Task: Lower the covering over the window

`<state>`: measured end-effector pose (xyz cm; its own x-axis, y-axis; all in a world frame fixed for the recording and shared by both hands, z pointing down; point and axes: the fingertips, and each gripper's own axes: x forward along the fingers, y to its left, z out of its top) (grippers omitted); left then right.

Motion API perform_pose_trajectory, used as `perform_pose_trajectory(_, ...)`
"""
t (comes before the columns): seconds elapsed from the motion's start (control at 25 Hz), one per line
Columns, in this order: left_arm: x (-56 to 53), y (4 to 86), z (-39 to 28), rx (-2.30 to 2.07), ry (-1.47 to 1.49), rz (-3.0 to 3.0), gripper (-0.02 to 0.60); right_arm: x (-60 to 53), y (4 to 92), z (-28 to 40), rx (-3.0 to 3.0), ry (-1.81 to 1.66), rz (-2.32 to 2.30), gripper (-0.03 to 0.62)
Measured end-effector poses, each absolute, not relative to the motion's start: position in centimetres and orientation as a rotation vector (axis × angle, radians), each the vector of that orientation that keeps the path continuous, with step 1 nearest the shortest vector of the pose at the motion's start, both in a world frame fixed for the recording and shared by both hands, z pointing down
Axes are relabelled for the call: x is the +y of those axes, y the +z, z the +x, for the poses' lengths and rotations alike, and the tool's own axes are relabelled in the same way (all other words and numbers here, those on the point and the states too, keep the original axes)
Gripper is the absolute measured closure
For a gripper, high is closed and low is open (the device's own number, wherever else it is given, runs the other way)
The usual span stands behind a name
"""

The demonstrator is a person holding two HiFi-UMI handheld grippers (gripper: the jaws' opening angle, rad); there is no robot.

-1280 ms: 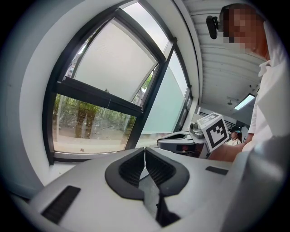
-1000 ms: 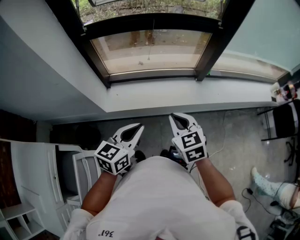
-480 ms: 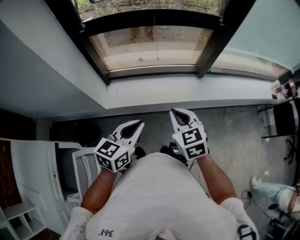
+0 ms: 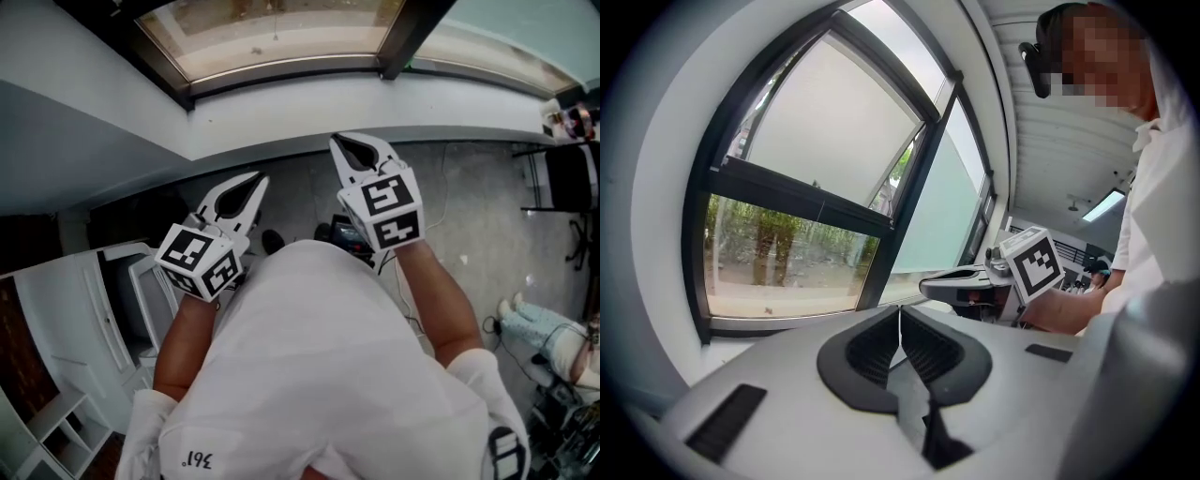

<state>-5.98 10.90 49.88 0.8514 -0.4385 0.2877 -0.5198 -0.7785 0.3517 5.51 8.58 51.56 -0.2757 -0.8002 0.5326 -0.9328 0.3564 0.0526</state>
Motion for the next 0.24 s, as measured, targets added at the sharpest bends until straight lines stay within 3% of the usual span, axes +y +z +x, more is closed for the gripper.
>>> perform_pose_trajectory(0.24, 10.53, 50.53, -5.89, -0.707, 0.264, 2.603, 0.56, 8.09, 52.12, 5.77, -2.144, 0.376, 1.517, 0.572)
